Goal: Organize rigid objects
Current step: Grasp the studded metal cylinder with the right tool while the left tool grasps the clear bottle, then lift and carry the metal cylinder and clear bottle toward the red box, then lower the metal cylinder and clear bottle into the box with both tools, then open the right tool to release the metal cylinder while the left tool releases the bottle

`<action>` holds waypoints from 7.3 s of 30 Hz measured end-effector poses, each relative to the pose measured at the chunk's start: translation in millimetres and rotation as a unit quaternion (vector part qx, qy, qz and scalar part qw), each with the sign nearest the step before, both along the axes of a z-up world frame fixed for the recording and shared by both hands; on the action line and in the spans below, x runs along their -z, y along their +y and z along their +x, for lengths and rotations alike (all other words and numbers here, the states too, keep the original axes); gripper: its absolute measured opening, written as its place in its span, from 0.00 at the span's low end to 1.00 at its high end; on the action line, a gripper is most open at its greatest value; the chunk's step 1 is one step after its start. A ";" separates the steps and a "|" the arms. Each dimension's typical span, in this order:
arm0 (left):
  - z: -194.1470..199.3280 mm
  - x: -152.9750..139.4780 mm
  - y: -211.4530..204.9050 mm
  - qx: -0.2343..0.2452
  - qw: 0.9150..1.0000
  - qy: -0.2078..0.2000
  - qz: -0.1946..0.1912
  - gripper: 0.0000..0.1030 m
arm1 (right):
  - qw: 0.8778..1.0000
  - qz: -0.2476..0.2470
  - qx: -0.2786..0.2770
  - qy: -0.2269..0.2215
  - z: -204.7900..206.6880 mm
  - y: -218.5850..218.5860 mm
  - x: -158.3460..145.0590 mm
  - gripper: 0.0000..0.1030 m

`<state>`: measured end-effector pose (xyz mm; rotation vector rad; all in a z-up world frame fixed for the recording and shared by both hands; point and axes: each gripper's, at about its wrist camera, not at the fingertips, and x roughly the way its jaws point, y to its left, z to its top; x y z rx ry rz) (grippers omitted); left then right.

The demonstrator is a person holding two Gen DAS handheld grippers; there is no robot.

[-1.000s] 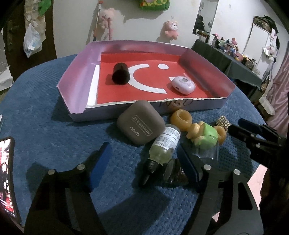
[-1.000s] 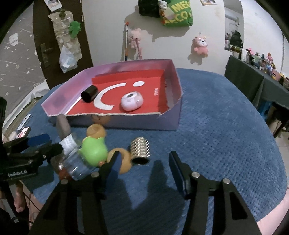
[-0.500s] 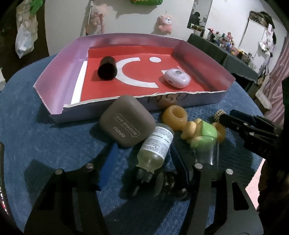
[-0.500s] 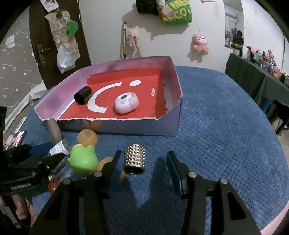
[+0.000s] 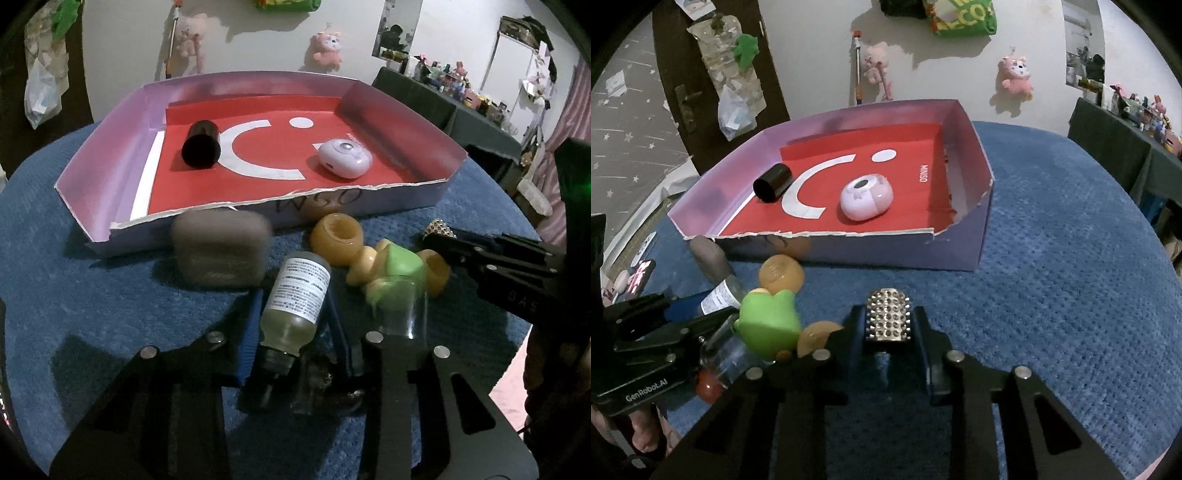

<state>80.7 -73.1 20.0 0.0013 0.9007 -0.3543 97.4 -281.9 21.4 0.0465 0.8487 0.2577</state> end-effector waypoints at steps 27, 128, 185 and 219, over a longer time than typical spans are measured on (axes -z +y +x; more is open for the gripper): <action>-16.9 -18.3 16.9 -0.009 0.999 -0.024 -0.020 0.26 | 0.998 0.034 -0.038 -0.035 -20.9 16.8 -27.8 0.26; 95.5 -18.2 40.3 -0.038 0.999 0.037 -0.012 0.26 | 0.993 0.025 -0.108 0.047 93.5 51.1 -23.9 0.27; 142.4 -7.2 37.2 -0.079 0.996 0.036 0.017 0.26 | 0.998 -0.018 -0.044 0.029 126.8 44.4 -11.0 0.29; 119.7 -25.2 36.7 -0.085 0.996 0.000 0.029 0.27 | 0.998 0.012 -0.062 -0.008 87.3 37.2 -36.8 0.65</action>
